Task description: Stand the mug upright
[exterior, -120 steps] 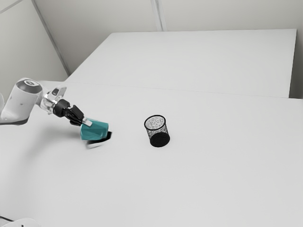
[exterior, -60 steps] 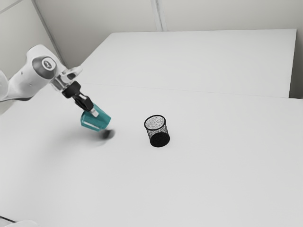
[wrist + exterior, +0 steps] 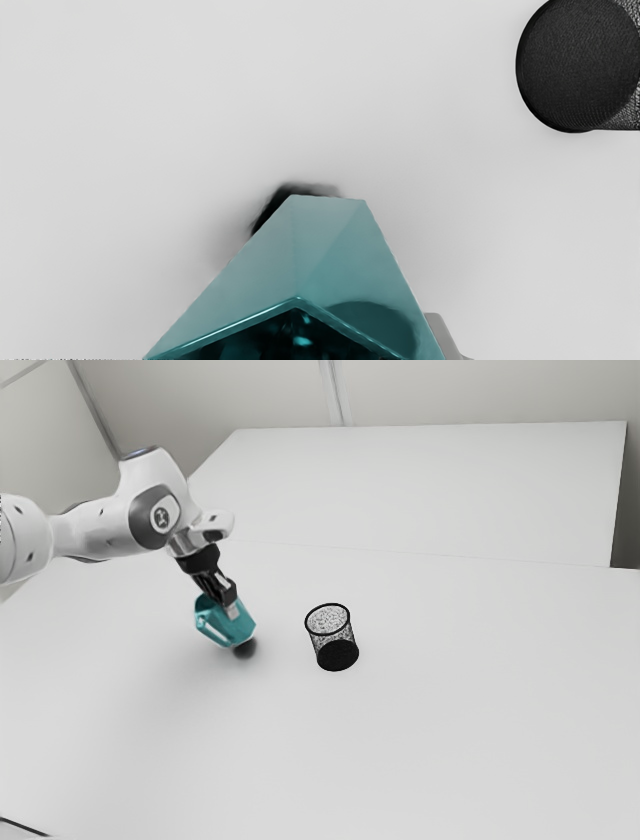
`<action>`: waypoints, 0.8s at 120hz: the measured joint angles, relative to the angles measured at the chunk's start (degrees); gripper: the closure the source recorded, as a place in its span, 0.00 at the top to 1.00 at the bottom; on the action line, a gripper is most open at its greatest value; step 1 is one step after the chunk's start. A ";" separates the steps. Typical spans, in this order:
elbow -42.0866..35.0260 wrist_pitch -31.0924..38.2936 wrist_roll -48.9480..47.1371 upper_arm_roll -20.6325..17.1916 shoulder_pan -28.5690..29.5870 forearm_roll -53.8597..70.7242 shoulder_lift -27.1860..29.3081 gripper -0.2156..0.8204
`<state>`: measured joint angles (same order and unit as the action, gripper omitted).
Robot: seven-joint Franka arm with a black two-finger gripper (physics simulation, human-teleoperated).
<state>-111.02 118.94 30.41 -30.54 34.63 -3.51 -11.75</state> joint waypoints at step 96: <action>-13.73 7.22 -23.33 -7.15 -0.42 4.78 6.96 0.04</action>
<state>-124.75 126.16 7.08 -37.69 34.22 1.26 -4.79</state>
